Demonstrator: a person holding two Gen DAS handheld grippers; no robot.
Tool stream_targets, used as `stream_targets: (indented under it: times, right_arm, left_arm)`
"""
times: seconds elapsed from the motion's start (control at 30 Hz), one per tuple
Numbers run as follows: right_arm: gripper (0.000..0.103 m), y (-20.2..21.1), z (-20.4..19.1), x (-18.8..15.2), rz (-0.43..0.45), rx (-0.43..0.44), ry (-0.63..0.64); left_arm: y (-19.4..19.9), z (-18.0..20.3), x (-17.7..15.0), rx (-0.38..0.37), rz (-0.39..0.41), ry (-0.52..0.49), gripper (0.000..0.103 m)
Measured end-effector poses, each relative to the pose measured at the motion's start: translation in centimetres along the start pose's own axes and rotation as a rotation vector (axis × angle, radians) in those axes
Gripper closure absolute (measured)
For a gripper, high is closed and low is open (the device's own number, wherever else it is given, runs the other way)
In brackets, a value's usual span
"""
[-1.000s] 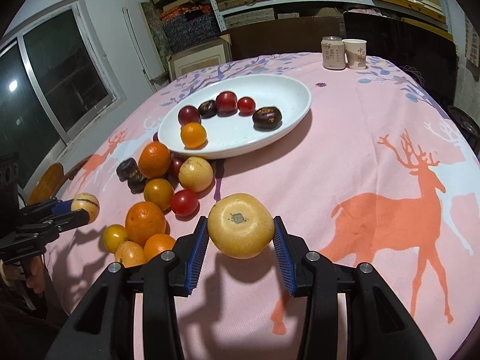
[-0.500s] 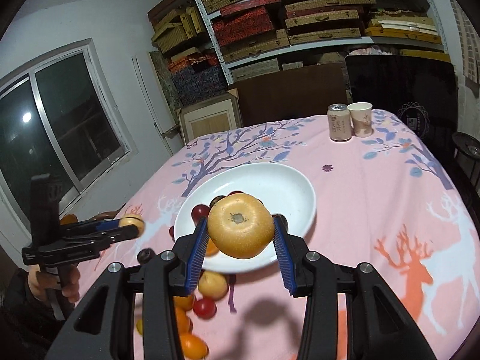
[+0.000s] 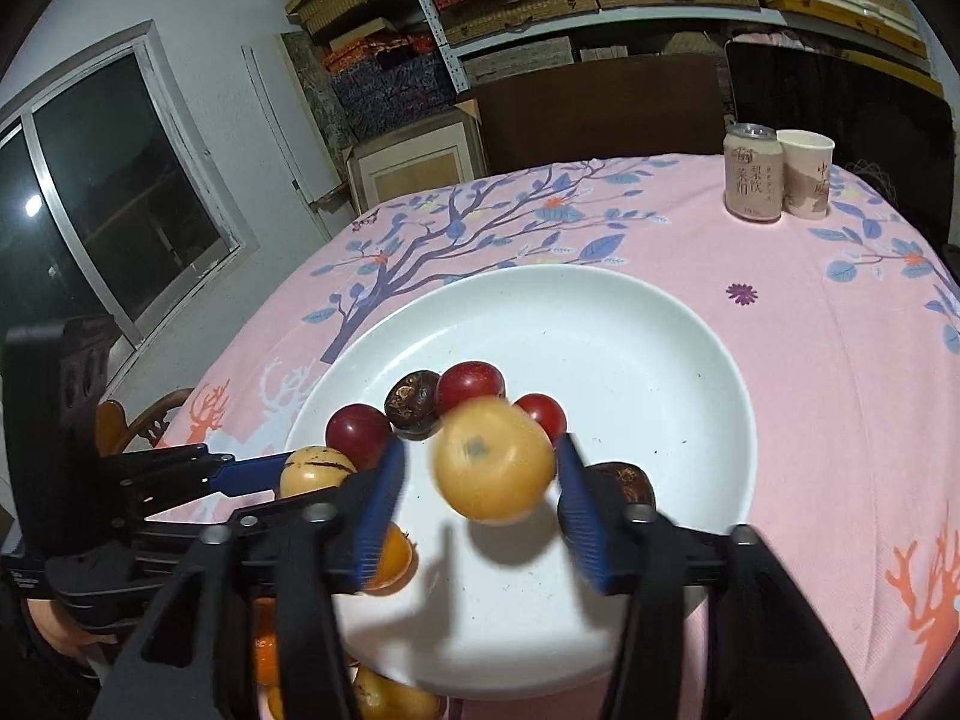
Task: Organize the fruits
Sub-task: 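Lower the pepino and apple onto the white plate and open both tools, then grasp a dark mangosteen with the left tool while the right tool grasps an orange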
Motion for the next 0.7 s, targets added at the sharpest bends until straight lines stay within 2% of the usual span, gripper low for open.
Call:
stream_targets:
  times: [0.1, 0.2, 0.3, 0.47, 0.6, 0.7]
  right_arm:
    - [0.039, 1.5, -0.1, -0.2, 0.034, -0.009, 0.012]
    - [0.039, 3.4, 0.1, -0.9, 0.056, 0.007, -0.008]
    - [0.039, 5.0, -0.1, -2.7, 0.055, 0.018, -0.008]
    - [0.038, 6.7, -0.2, -7.4, -0.002, 0.034, -0.020]
    - [0.038, 8.2, -0.5, -10.2, -0.019, 0.043, -0.057]
    - [0.038, 8.8, -1.0, -11.8, -0.024, 0.055, -0.068]
  left_arm:
    - [2.2, 0.2, -0.3, 0.002, 0.056, -0.010, 0.045]
    - [5.1, 0.1, -1.1, -0.007, 0.106, -0.007, 0.041]
    - [8.1, -0.8, -2.7, -0.014, 0.146, 0.005, 0.032]
    - [10.4, -3.8, -7.1, 0.066, 0.140, 0.012, 0.032]
    - [9.2, -6.0, -9.9, 0.126, 0.084, 0.017, 0.032]
    - [8.0, -6.5, -10.4, 0.153, 0.082, 0.005, 0.033]
Point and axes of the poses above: each gripper's, at about its wrist camera, not at the fingertips, and y roughly against the way its jaws point, z to its right, x to its top, the point moved 2 cm from there along -y, roughly the way its jaws point, and after that the axes turned 7 degrees about y, right-handed, at the moved point
